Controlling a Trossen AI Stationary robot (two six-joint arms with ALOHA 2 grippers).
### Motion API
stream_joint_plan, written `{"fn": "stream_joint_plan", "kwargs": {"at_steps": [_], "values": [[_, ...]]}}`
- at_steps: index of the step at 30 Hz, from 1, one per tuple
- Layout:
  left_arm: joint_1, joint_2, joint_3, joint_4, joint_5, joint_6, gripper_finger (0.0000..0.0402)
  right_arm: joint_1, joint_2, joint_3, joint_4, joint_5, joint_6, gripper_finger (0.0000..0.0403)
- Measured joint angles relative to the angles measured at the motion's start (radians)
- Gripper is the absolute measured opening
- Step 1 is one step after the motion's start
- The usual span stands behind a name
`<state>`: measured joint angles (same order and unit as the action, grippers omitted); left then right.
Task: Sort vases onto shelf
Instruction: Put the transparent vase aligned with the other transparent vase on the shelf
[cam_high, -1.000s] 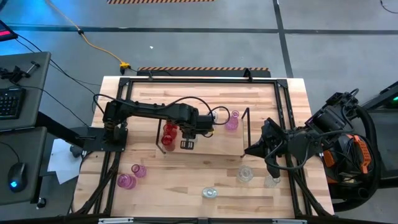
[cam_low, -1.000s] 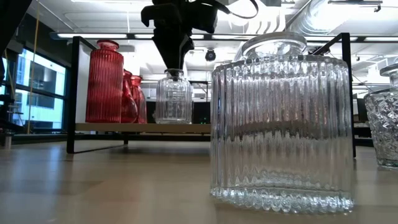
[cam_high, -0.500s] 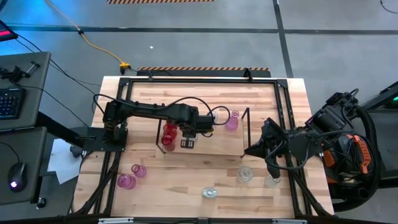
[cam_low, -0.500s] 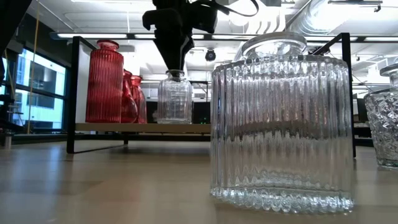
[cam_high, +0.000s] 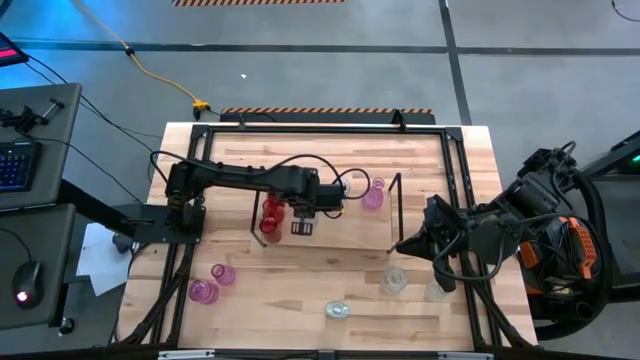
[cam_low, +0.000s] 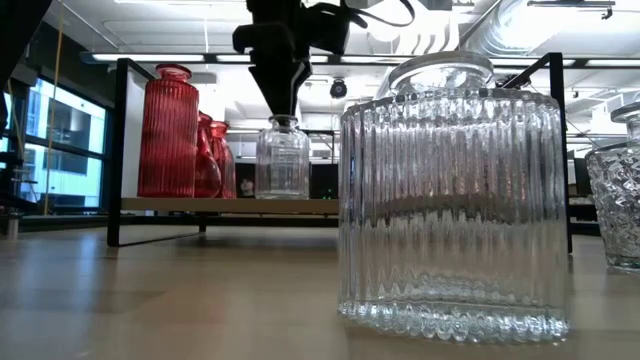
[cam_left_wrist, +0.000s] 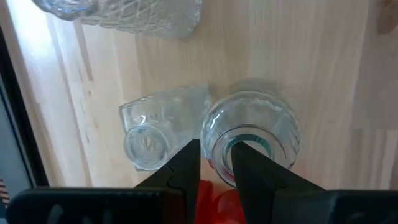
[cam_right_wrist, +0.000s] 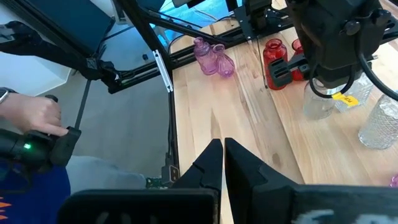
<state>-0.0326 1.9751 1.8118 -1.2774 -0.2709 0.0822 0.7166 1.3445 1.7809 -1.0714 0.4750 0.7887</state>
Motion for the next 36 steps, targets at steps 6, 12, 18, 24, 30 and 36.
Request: {"fn": "stream_joint_plan", "kwargs": {"at_steps": [6, 12, 18, 24, 30, 36], "values": [[0.0, 0.0, 0.0, 0.0, -0.02, 0.0, 0.0084, 0.0, 0.0, 0.0, 0.0, 0.0, 0.016, 0.0], [0.001, 0.0, 0.0, -0.005, -0.033, 0.0, 0.0084, 0.0, 0.0, 0.0, 0.0, 0.0, 0.017, 0.0], [0.006, 0.0, 0.0, -0.012, -0.052, 0.0, 0.0084, 0.0, 0.0, 0.0, 0.0, 0.001, 0.023, 0.0], [0.012, 0.0, 0.0, -0.018, -0.06, 0.0, 0.0084, 0.0, 0.0, 0.0, 0.0, 0.001, 0.035, 0.0], [0.013, 0.0, 0.0, -0.041, -0.064, 0.0, 0.0084, 0.013, 0.0, 0.0, 0.0, 0.003, 0.046, 0.0], [0.013, -0.008, 0.0, -0.045, -0.075, 0.0, 0.0084, 0.025, 0.0, 0.0, 0.0, 0.023, 0.049, 0.0]]}}
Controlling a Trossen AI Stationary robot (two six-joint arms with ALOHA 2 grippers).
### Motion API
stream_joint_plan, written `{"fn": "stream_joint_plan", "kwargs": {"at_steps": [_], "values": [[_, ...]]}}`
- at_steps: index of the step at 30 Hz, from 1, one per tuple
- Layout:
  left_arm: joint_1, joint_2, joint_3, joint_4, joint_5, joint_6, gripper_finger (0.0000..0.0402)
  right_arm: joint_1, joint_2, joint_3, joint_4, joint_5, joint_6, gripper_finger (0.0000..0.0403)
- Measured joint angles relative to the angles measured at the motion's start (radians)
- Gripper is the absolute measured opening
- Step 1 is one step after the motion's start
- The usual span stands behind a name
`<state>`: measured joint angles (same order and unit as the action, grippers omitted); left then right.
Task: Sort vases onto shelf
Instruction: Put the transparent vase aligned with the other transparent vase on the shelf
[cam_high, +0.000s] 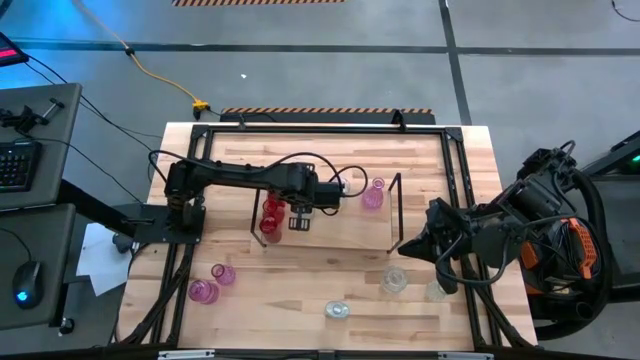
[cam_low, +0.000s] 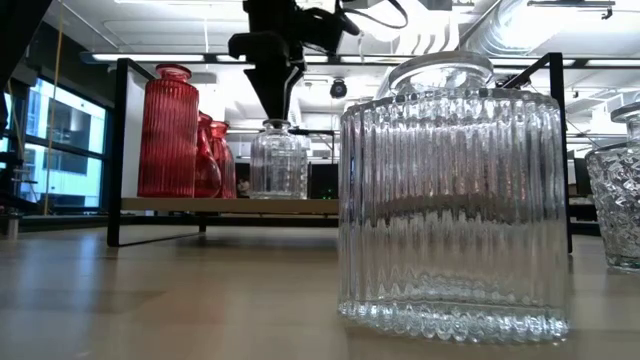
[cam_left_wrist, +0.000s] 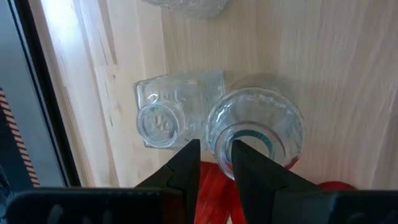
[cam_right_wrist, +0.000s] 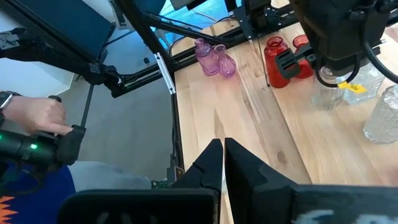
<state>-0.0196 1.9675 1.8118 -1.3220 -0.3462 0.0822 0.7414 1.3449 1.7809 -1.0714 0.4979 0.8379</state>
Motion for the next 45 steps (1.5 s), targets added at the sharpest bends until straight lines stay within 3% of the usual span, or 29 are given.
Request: {"fn": "stream_joint_plan", "kwargs": {"at_steps": [11, 26, 36, 41, 45], "values": [[0.0, -0.001, 0.048, -0.01, 0.015, 0.0, 0.0086, 0.0, 0.0, 0.0, 0.0, 0.0, 0.0, 0.0], [-0.053, -0.017, 0.188, -0.15, 0.077, -0.103, 0.0148, 0.0, 0.018, 0.0, -0.003, 0.052, 0.018, 0.0], [-0.202, -0.188, 0.195, -0.147, 0.065, -0.309, 0.0146, -0.02, 0.097, 0.0, -0.009, 0.053, 0.063, 0.0], [-0.283, -0.311, 0.195, -0.15, -0.031, -0.445, 0.0145, -0.024, 0.172, 0.0, 0.039, 0.062, 0.106, 0.0], [-0.352, -0.412, 0.195, -0.156, -0.105, -0.53, 0.0145, -0.046, 0.251, 0.0, 0.176, 0.043, 0.108, 0.0]]}}
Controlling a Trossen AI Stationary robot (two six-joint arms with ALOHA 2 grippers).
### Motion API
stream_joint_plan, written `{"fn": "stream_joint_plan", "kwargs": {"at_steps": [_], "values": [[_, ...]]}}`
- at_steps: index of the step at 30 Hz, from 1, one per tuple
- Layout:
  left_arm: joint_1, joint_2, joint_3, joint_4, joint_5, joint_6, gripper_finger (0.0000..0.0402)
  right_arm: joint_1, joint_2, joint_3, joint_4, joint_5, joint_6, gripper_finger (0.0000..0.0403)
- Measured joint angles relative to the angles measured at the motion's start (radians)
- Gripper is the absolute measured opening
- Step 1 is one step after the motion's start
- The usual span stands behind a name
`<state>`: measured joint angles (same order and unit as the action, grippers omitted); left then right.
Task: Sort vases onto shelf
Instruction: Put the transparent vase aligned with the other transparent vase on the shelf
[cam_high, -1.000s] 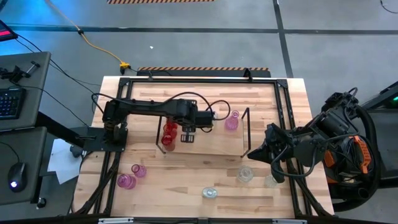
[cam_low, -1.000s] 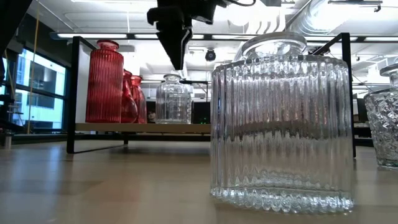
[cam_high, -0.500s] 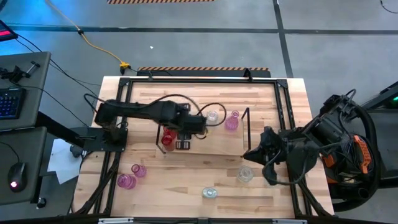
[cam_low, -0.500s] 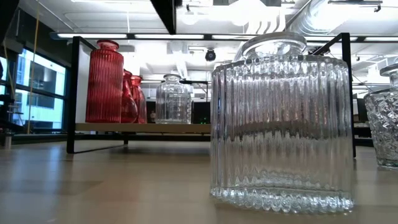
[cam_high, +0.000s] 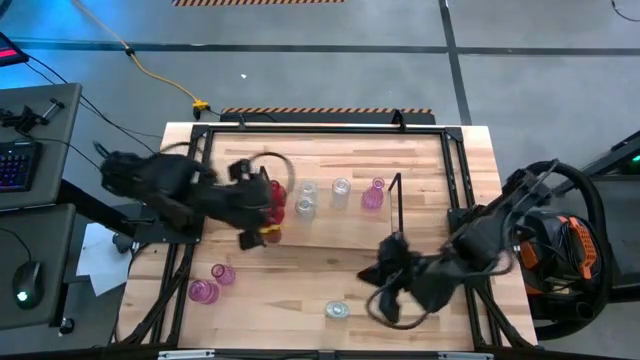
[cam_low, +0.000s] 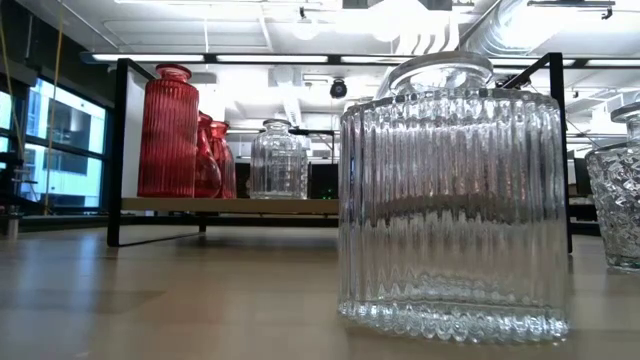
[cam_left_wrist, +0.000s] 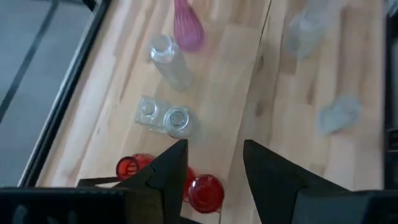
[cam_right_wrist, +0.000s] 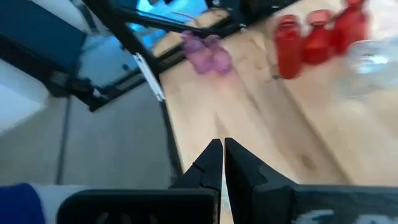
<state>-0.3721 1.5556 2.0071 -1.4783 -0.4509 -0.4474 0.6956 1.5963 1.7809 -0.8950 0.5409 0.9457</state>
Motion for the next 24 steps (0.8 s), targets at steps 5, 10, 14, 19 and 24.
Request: {"fn": "stream_joint_plan", "kwargs": {"at_steps": [5, 10, 14, 19, 24], "values": [[-0.099, -0.107, 0.0, 0.0, -0.041, -0.072, 0.0145, -0.063, 0.118, 0.0, 0.247, -0.134, 0.006, 0.0], [-0.216, -0.167, 0.0, 0.0, -0.062, -0.118, 0.0146, -0.123, 0.233, 0.0, 0.401, -0.347, 0.069, 0.0], [-0.297, -0.18, 0.0, -0.006, -0.091, -0.12, 0.0146, -0.138, 0.297, 0.0, 0.397, -0.403, 0.127, 0.0], [-0.356, -0.17, -0.001, -0.057, -0.107, -0.126, 0.0147, -0.133, 0.344, 0.0, 0.355, -0.416, 0.133, 0.0001], [-0.402, -0.157, -0.007, -0.089, -0.108, -0.152, 0.0147, -0.133, 0.356, 0.0, 0.223, -0.472, 0.131, 0.0035]]}}
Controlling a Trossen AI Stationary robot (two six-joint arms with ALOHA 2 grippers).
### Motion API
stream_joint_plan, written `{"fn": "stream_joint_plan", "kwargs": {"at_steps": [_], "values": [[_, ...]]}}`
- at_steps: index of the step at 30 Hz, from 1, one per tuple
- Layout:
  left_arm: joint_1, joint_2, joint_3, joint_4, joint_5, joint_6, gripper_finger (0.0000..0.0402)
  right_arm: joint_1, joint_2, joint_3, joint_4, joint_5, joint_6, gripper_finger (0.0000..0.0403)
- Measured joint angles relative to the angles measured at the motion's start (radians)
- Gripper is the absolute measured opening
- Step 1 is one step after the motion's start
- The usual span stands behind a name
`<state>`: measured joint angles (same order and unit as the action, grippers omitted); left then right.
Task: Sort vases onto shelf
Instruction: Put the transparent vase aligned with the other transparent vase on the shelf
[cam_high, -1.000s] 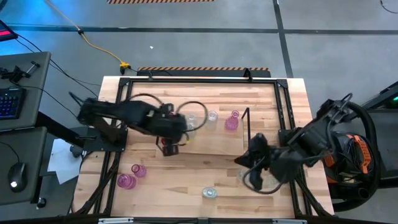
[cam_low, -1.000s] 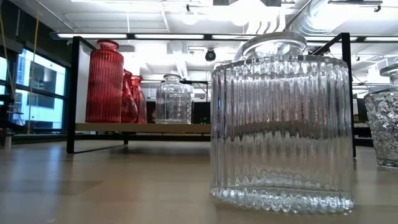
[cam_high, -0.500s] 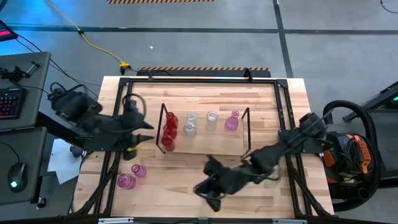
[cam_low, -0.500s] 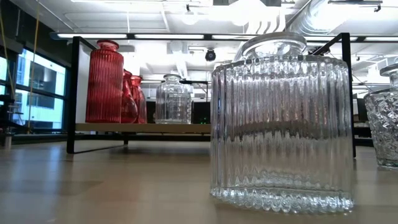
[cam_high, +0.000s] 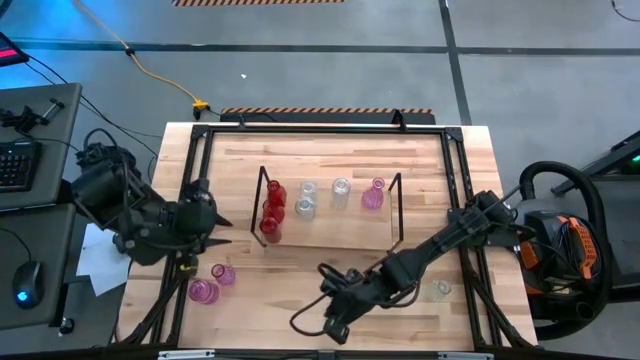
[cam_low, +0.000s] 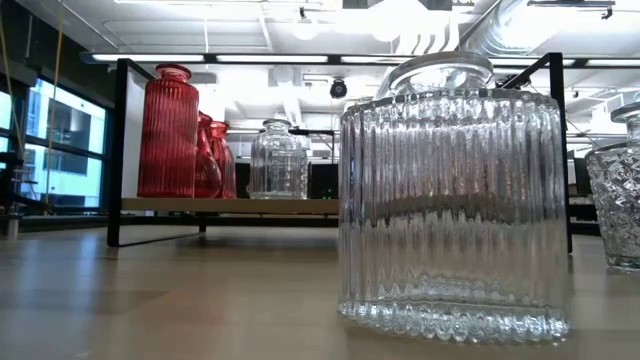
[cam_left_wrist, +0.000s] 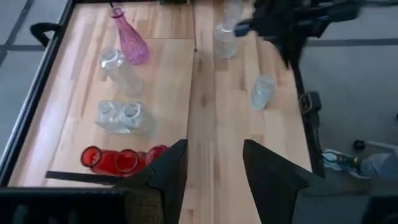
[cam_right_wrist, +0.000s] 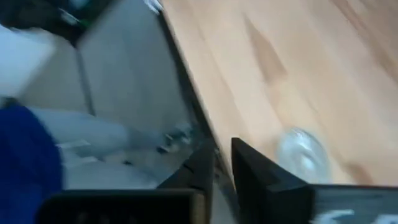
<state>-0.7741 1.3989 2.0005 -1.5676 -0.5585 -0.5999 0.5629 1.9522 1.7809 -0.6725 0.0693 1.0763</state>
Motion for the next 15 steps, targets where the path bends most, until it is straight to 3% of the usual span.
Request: {"fn": "stream_joint_plan", "kwargs": {"at_steps": [5, 9, 15], "values": [[-0.038, 0.001, -0.032, -0.005, -0.002, -0.026, 0.0147, -0.007, 0.0, 0.0, -0.184, -0.038, -0.001, 0.0123], [-0.051, 0.001, -0.044, -0.003, -0.011, -0.053, 0.0147, -0.008, 0.004, -0.02, -0.234, -0.024, -0.003, 0.0192], [-0.053, 0.001, -0.044, -0.004, -0.056, -0.08, 0.0147, -0.009, 0.012, -0.112, -0.172, -0.021, 0.001, 0.0223]]}}
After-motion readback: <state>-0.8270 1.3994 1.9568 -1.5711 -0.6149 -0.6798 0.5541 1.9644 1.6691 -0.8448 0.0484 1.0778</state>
